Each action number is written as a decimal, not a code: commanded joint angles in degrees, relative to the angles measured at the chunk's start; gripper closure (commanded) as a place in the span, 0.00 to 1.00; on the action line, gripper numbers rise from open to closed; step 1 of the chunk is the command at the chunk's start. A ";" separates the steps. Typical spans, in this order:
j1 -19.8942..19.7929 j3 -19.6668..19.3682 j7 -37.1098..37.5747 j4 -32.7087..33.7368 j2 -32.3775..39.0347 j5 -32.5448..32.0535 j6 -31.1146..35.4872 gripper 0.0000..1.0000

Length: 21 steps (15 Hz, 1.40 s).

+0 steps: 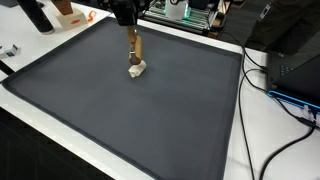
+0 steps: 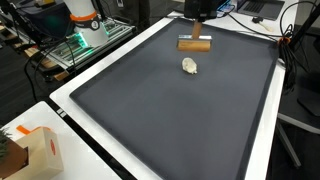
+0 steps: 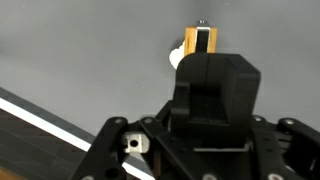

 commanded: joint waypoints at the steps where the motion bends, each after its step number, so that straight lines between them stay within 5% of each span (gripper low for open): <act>1: -1.02 1.18 -6.15 -3.93 -3.42 2.01 1.70 0.77; 2: -0.53 0.86 -2.75 -0.82 -0.58 0.28 0.18 0.52; 8: -0.49 1.03 -4.31 -1.79 -1.45 0.45 0.28 0.52; 9: -0.49 1.04 -4.33 -1.80 -1.45 0.45 0.29 0.77; 21: -1.83 1.81 -14.51 -3.49 2.88 1.67 4.62 0.77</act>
